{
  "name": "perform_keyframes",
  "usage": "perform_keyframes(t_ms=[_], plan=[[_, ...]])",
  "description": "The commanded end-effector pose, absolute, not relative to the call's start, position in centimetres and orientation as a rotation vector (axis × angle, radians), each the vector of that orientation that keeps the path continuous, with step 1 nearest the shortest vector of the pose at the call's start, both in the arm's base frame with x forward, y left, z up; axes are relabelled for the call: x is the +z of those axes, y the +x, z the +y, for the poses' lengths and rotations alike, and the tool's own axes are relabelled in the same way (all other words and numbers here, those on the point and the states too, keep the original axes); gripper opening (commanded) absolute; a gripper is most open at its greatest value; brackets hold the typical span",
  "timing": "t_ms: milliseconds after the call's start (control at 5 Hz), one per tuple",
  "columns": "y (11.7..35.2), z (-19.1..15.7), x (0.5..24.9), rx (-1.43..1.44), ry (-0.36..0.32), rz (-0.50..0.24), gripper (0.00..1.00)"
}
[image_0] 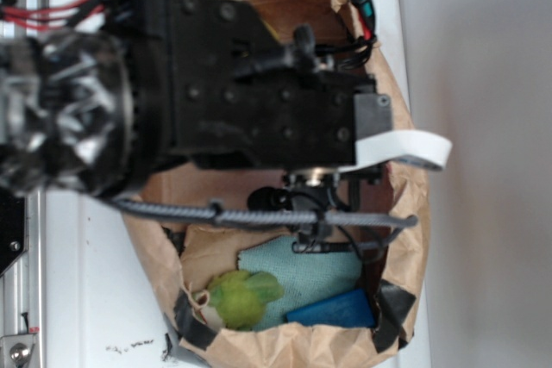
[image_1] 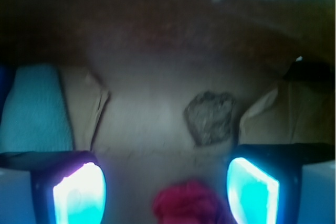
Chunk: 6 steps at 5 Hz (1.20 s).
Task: Grab the rock.
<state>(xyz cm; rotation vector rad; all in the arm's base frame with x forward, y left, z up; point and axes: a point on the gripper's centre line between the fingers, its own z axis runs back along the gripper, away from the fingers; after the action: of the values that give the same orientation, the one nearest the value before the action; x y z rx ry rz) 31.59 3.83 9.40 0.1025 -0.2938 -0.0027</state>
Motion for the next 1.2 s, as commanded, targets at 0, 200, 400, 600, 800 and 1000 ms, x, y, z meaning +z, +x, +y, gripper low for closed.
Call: perform_keyframes(t_ms=[0, 200, 400, 600, 800, 1000], plan=[[34.7, 5.5, 10.2, 0.049, 0.158, -0.375, 1.0], [34.9, 5.8, 9.6, 0.066, 0.2, -0.401, 1.0], [35.2, 6.0, 9.4, 0.074, 0.229, -0.41, 1.0], [35.2, 6.0, 9.1, 0.084, 0.305, -0.45, 1.0], [35.2, 5.9, 8.8, 0.077, 0.323, -0.454, 1.0], [34.8, 5.8, 8.4, 0.043, 0.332, -0.411, 1.0]])
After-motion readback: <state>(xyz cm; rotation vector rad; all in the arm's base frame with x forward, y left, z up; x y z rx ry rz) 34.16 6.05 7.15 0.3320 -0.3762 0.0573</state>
